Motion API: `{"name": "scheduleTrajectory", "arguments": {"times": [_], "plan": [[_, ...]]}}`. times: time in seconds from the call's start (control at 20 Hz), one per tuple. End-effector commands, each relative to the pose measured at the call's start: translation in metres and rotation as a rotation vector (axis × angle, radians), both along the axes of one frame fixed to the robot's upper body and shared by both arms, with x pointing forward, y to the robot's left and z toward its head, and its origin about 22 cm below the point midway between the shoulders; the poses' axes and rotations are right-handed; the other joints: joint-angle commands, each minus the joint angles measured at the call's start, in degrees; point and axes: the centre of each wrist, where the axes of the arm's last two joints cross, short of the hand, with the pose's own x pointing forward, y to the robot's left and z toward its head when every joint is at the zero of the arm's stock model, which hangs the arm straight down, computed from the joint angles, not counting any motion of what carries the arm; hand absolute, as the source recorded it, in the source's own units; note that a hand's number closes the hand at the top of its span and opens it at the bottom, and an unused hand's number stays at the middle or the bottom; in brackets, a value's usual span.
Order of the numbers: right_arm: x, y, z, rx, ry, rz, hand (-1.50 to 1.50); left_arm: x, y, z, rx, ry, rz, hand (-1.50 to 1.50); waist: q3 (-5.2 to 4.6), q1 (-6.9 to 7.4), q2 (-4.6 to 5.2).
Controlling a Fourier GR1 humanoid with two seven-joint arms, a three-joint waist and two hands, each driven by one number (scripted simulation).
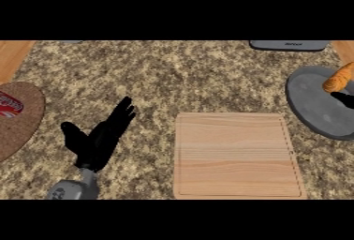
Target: Pick the croissant from the cutting board and place it in the pan
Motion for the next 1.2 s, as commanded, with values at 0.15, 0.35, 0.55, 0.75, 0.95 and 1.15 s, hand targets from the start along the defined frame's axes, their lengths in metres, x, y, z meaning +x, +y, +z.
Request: {"name": "scheduleTrajectory", "arguments": {"times": [0.15,0.35,0.55,0.75,0.95,1.15], "plan": [[-0.049,-0.044,-0.01,0.152,0.017,0.172,-1.5,0.001,-0.001,0.002,0.011,0.01,0.022,0.0,-0.17,-1.16,-0.6],[-0.081,-0.063,-0.021,0.179,-0.048,0.225,-1.5,-0.005,0.008,-0.006,0.002,0.009,0.028,0.0,-0.08,-0.75,-0.5],[-0.107,-0.07,-0.036,0.198,-0.059,0.286,-1.5,-0.014,0.011,-0.009,0.009,0.017,0.021,0.0,-0.14,-1.01,-0.75],[-0.14,-0.094,-0.028,0.198,-0.043,0.332,-1.5,-0.005,0.014,-0.01,0.005,0.016,0.031,0.0,-0.16,-1.59,-0.81],[-0.119,-0.086,-0.022,0.197,-0.032,0.358,-1.5,-0.006,0.031,-0.005,0.017,-0.002,0.029,0.0,-0.24,-1.33,-0.92],[-0.132,-0.093,-0.023,0.173,-0.023,0.379,-1.5,-0.003,0.02,0.008,-0.007,0.005,0.035,0.0,-0.25,-1.57,-1.03]]}}
